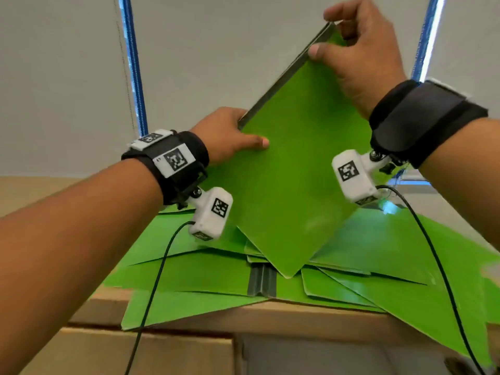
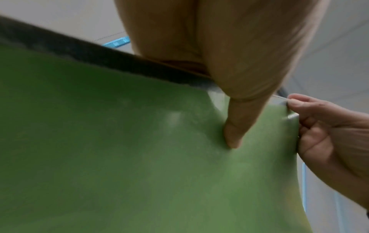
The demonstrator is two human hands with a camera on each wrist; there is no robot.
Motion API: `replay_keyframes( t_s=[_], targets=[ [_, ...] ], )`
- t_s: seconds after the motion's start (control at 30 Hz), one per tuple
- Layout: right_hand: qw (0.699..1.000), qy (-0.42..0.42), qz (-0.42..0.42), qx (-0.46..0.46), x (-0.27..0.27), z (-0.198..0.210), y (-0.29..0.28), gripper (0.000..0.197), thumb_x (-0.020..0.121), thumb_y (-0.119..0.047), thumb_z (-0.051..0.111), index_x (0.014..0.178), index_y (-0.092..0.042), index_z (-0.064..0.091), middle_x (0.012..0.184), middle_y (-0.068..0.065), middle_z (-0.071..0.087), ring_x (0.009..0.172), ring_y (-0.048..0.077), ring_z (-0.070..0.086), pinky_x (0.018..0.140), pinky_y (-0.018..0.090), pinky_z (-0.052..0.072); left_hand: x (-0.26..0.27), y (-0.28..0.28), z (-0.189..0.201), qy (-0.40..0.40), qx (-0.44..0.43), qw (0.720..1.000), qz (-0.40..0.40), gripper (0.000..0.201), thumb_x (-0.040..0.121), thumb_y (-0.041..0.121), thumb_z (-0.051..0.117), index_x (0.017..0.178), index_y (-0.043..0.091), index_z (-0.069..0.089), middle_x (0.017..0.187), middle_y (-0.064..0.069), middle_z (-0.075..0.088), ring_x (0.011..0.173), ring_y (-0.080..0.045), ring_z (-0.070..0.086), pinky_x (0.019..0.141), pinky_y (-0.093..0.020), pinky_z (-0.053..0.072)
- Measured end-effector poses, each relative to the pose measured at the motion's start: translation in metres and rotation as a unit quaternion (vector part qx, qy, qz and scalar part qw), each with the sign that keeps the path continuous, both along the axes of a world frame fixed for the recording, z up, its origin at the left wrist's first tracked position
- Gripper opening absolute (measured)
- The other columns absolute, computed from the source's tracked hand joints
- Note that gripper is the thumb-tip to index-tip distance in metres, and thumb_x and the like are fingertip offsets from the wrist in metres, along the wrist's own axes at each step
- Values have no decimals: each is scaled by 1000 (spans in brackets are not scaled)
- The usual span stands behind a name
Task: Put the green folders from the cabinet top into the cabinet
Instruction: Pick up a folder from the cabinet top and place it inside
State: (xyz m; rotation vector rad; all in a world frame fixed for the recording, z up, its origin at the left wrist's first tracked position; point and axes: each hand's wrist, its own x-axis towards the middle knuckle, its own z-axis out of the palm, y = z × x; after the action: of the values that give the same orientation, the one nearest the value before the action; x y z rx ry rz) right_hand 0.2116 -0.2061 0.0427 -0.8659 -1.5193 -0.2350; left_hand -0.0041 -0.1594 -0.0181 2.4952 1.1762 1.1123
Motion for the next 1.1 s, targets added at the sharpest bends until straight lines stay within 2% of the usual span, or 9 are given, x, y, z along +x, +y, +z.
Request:
replay_keyframes(
  t_s=[0.13,0.23,0.53,0.6,0.67,0.73,0.8,0.93,1.1],
  targets=[
    [996,-52,-62,46,-21,28,-88,61,75,-36,69,127,-14,47,117,-2,44,108,10,46,94,12,39,-13,-82,22,-83,18,996,-27,37,77,36,77,100,9,67,92,-17,72,76,-25,67,72,-36,54],
    [992,-43,-115,35,-18,35,-127,75,71,-43,69,134,-16,40,128,4,35,122,21,40,109,31,35,-20,-120,27,-153,-27,985,-74,31,80,27,76,105,12,67,95,-12,74,85,-28,72,81,-48,57],
    [962,200,-118,-143,21,-46,-173,98,72,-36,78,148,-11,21,149,12,24,138,27,30,115,42,29,-18,-177,-33,-342,-224,902,-141,36,84,14,70,118,9,59,109,-18,71,95,-33,70,86,-52,55],
    [944,260,-33,-198,29,-77,-174,83,78,-26,75,144,-11,28,140,8,38,127,24,40,102,41,39,-12,-178,-56,-382,-252,880,-129,29,85,13,68,113,10,61,108,-19,70,94,-34,69,84,-52,56],
    [914,296,83,-264,33,-115,-172,44,83,-8,64,124,-9,51,114,6,59,109,25,53,85,39,48,-6,-173,-82,-411,-260,870,-87,25,75,17,68,99,11,66,102,-20,71,92,-38,67,84,-57,54],
    [898,308,120,-290,38,-153,-165,26,78,-3,59,103,-10,62,102,8,70,104,31,60,89,47,51,-1,-164,-115,-401,-246,882,-34,32,57,25,63,86,13,65,95,-21,69,89,-39,65,84,-60,52],
    [894,310,124,-298,42,-185,-161,26,72,-5,59,96,-13,66,103,9,72,105,34,62,97,55,47,1,-162,-150,-368,-234,900,-3,33,55,22,56,86,13,62,94,-20,67,85,-35,63,84,-56,51],
    [873,352,139,-307,39,-236,-164,25,76,3,55,91,-14,66,94,11,72,90,31,63,87,55,50,5,-160,-200,-349,-203,914,41,29,59,20,52,84,8,61,83,-17,65,73,-27,57,79,-54,51],
    [870,377,178,-264,37,-259,-171,25,69,4,58,88,-12,65,99,16,68,94,31,63,90,58,48,17,-173,-219,-374,-87,922,57,25,69,20,50,93,13,55,78,-3,59,65,-18,48,63,-27,46]
  ],
)
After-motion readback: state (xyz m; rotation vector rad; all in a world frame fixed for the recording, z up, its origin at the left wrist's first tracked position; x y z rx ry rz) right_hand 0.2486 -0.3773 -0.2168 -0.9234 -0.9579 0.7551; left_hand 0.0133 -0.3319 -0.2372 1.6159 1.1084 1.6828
